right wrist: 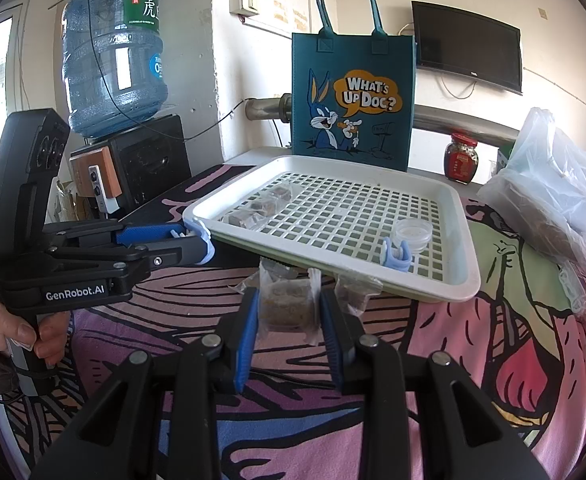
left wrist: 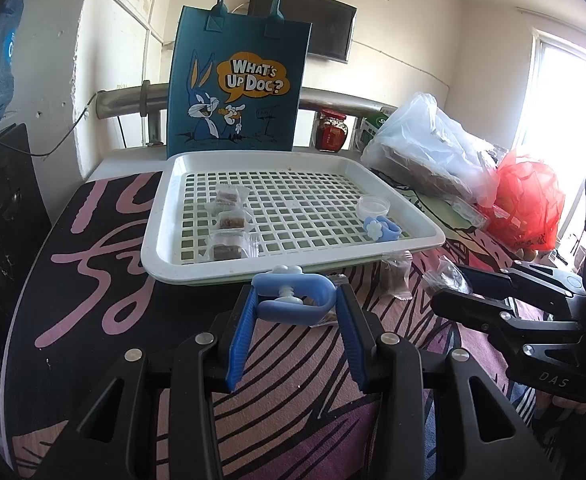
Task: Organize objects
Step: 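Hold the blue clip and the bag at the tray rim with both tools, then lower the blue clip into the tray with the left tool while the right tool lowers the bag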
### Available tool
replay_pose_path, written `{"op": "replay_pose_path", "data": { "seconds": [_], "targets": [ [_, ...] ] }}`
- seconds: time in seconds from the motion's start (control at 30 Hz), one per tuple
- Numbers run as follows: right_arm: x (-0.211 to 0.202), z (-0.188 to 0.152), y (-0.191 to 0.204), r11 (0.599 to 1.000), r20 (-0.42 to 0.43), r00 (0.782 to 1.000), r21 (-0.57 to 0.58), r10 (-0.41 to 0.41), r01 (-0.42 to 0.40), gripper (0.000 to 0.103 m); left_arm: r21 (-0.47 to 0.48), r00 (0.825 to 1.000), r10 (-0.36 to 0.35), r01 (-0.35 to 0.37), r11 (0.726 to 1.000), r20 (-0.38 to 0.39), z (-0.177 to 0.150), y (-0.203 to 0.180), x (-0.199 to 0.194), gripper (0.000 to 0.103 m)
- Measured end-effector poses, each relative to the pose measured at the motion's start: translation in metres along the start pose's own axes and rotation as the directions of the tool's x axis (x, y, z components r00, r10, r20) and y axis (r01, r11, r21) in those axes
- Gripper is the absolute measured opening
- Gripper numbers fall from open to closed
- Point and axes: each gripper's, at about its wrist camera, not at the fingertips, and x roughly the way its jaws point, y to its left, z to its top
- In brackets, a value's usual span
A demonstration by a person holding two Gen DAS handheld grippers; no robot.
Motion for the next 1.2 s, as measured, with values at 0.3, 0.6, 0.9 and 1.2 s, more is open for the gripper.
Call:
{"op": "replay_pose_path", "data": {
  "seconds": [0.3,0.6,0.9,1.2],
  "targets": [
    [0.000,-0.001,0.003,1.000,0.003,1.000,0.000,0.003,-0.003,0.030,0.000,1.000,-0.002,0.002,1.000,-0.003,0.001,0.000,0.001,0.039],
    [0.001,0.000,-0.006,1.000,-0.012,1.000,0.022,0.019,-0.019,0.030,-0.022,1.000,-0.015,0.014,1.000,-0.027,0.002,0.003,0.006,0.039],
    [0.006,-0.002,-0.042,0.978,-0.035,0.997,0.200,0.062,-0.054,0.030,-0.137,0.995,-0.039,0.027,0.990,-0.087,0.001,0.026,0.015,0.039],
    [-0.027,0.028,-0.091,0.953,0.008,1.000,0.302,0.007,-0.009,0.030,-0.100,0.997,0.070,-0.072,0.992,-0.021,0.052,0.052,-0.007,0.039]
  ]
}}
